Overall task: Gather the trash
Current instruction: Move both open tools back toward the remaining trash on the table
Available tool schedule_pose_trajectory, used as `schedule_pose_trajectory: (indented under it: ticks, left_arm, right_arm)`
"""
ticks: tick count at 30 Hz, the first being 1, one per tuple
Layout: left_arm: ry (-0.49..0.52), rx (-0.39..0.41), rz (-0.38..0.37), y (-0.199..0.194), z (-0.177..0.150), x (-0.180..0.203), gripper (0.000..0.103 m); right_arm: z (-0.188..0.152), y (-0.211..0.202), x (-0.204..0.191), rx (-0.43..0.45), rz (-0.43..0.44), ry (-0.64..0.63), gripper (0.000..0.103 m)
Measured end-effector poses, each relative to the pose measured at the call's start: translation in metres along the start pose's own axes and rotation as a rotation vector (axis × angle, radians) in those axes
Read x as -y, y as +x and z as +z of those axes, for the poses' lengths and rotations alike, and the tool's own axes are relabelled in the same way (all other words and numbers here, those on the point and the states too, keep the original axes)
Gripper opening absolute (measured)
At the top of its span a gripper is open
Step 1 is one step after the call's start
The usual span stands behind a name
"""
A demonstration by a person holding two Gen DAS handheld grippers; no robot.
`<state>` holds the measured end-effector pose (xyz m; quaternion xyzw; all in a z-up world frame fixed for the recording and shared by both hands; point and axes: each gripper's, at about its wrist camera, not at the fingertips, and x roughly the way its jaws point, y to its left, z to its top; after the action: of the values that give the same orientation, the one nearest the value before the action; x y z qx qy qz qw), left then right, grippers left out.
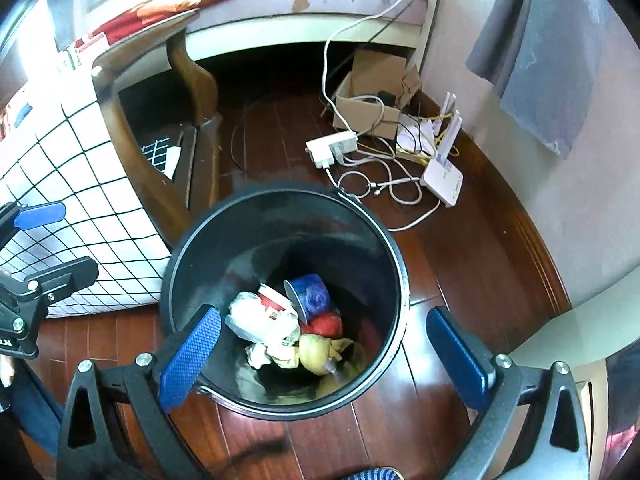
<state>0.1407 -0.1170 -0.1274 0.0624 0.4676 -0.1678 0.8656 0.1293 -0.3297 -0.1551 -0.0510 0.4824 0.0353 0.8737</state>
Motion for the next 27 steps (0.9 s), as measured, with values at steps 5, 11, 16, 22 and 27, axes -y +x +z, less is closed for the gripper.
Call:
schedule_pose_trajectory:
  ticks: [5, 11, 16, 22, 27]
  left_arm:
    - [-0.009, 0.010, 0.008, -0.007, -0.002, -0.004, 0.103]
    - [-0.024, 0.028, 0.010, -0.020, -0.004, -0.009, 0.103]
    - [-0.031, 0.074, 0.034, -0.042, -0.004, -0.021, 0.103]
    - [-0.069, 0.133, 0.066, -0.070, -0.004, -0.046, 0.103]
    - [-0.128, 0.176, 0.095, -0.090, -0.004, -0.073, 0.103]
  right_arm:
    - [0.003, -0.009, -0.004, 0.019, 0.010, 0.005, 0.103]
    - [0.009, -0.022, -0.009, 0.051, 0.021, 0.007, 0.103]
    - [0.017, -0.035, -0.016, 0.105, 0.034, 0.007, 0.103]
    - [0.029, -0.054, -0.035, 0.199, 0.072, -0.011, 0.103]
    - [0.039, -0.062, -0.057, 0.223, 0.106, -0.056, 0.103]
